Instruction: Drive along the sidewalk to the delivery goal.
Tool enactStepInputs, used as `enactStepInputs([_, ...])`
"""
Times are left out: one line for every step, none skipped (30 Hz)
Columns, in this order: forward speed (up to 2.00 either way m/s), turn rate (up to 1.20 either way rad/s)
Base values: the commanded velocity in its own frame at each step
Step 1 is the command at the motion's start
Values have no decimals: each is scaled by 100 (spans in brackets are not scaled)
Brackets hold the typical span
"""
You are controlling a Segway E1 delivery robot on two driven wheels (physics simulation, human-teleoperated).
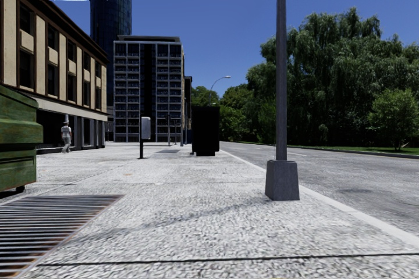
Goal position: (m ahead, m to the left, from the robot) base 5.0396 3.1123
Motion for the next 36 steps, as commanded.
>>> enactStepInputs([200, 30])
enactStepInputs([200, 31])
enactStepInputs([200, 32])
enactStepInputs([200, 32])
enactStepInputs([200, 32])
enactStepInputs([200, 32])
enactStepInputs([200, 33])
enactStepInputs([200, 36])
enactStepInputs([200, 38])
enactStepInputs([200, 39])
enactStepInputs([200, 39])
enactStepInputs([200, 40])
enactStepInputs([200, 40])
enactStepInputs([200, 40])
enactStepInputs([200, 40])
enactStepInputs([200, 40])
enactStepInputs([200, 40])
enactStepInputs([200, 40])
enactStepInputs([200, 40])
enactStepInputs([200, 40])
enactStepInputs([200, 40])
enactStepInputs([200, 40])
enactStepInputs([200, 40])
enactStepInputs([200, 40])
enactStepInputs([200, 40])
enactStepInputs([200, 40])
enactStepInputs([200, 40])
enactStepInputs([200, 41])
enactStepInputs([200, 41])
enactStepInputs([200, 41])
enactStepInputs([199, 42])
enactStepInputs([198, 45])
enactStepInputs([198, 48])
enactStepInputs([196, 49])
enactStepInputs([195, 50])
enactStepInputs([195, 50])
